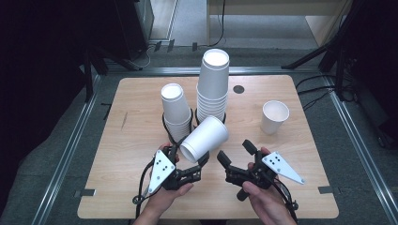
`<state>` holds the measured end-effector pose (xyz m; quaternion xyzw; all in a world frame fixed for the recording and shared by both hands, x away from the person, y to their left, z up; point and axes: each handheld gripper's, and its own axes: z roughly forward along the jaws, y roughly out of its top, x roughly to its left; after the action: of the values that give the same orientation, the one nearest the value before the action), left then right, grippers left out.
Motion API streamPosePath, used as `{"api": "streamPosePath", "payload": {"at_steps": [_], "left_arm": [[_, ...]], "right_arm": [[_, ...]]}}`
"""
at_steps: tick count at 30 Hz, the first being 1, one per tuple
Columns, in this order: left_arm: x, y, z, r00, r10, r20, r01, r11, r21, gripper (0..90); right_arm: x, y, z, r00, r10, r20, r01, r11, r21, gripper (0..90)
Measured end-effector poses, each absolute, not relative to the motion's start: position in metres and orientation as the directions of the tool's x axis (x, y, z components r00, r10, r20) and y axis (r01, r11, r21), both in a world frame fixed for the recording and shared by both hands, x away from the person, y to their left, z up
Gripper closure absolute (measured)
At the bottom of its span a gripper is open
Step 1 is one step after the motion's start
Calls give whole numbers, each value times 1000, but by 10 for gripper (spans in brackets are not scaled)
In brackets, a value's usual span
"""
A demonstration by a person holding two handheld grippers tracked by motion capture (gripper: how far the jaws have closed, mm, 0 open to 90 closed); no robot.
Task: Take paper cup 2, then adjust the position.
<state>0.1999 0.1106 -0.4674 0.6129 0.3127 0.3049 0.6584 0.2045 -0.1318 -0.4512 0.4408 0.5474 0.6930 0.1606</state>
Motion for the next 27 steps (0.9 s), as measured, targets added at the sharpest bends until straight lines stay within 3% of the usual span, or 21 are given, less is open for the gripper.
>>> {"api": "streamPosePath", "payload": {"at_steps": [12,27], "left_arm": [[197,104,-470,623,781,-49,-39,94,995,241],[193,95,-475,646,762,-50,-54,111,992,240]], "right_arm": [[201,-127,-449,-488,559,670,403,-537,741,0],[206,-129,-458,-445,422,790,502,-613,610,0]]}}
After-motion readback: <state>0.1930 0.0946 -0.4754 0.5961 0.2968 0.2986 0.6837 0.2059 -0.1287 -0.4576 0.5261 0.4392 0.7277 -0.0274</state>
